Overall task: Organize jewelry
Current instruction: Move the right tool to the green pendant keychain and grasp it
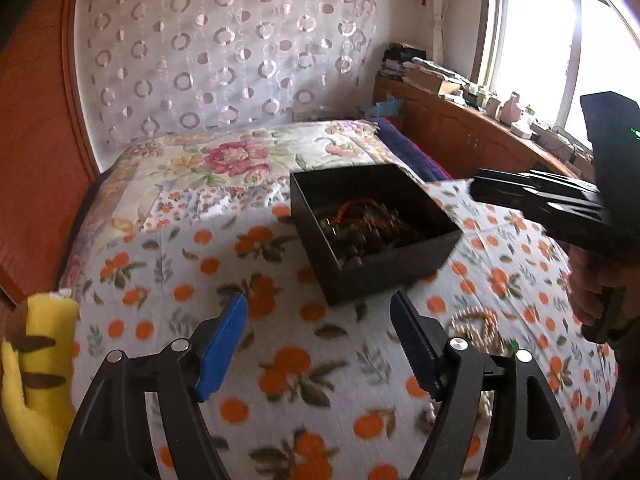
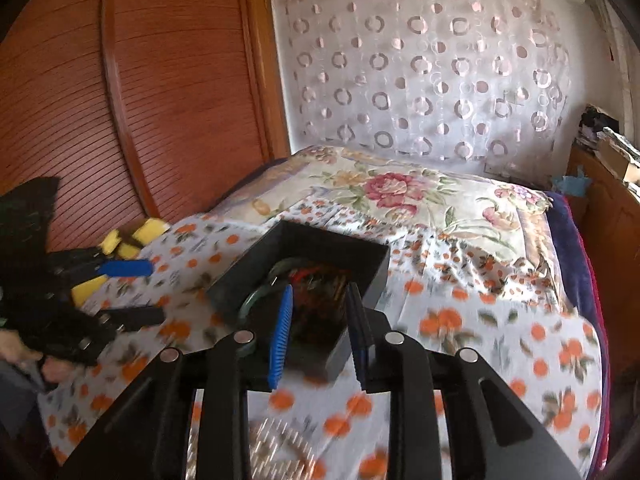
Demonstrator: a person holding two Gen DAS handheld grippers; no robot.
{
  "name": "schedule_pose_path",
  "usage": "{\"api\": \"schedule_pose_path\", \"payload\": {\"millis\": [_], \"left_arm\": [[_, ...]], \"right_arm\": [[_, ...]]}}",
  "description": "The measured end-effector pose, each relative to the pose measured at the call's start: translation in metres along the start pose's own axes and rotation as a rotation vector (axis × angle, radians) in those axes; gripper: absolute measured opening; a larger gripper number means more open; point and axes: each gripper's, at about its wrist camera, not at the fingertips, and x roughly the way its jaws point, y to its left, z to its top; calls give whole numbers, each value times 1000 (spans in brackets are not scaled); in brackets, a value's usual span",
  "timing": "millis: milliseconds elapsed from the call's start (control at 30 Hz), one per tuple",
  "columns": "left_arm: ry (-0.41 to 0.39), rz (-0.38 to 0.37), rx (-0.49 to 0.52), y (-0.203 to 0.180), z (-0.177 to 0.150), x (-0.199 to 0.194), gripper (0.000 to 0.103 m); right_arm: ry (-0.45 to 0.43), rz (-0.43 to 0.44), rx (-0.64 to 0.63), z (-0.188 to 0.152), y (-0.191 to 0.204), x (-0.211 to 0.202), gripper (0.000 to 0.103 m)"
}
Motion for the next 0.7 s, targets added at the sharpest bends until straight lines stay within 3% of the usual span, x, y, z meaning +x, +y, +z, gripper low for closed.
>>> {"api": "schedule_pose_path", "payload": {"millis": [233,367,700], "left_arm": [[32,-13,1,-12,-27,-6,71],[50,-35,9,-21,-37,-8,77],[85,-46,45,-42,-51,-5,82]], "right_arm": [[118,-2,10,-59,10,-21,29],[181,-5,17,-83,16,-17,29],[269,-53,-40,-105,27,-9,29]]}}
